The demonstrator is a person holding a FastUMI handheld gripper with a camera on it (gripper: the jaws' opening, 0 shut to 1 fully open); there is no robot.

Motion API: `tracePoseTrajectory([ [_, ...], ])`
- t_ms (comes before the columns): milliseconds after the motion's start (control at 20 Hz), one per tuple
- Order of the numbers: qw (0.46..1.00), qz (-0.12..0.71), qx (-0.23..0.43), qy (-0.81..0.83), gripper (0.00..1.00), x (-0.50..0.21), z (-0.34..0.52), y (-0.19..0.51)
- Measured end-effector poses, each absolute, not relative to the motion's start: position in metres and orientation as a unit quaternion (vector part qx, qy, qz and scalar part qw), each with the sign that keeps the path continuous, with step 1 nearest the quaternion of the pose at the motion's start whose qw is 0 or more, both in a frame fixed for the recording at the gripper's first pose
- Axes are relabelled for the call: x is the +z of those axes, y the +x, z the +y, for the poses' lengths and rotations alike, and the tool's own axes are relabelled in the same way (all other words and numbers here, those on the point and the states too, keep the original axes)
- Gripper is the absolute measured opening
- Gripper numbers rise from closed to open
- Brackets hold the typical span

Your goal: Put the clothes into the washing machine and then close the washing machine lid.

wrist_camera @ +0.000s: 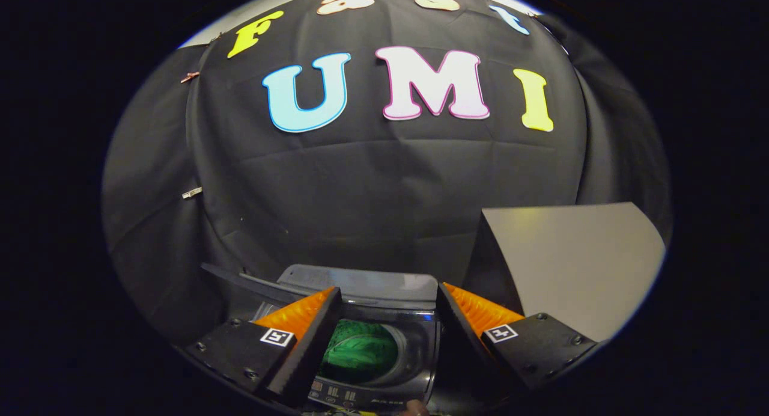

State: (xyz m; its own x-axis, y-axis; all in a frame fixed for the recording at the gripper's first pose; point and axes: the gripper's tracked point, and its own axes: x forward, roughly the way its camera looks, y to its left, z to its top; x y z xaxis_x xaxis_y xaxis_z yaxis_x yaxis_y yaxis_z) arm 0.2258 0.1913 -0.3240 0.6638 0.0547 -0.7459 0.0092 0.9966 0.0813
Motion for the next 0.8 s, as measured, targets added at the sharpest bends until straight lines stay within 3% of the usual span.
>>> tracePoseTrajectory([
  [800, 0.925, 0.377, 0.038, 0.032, 0.99, -0.272, 0.19, 0.188],
])
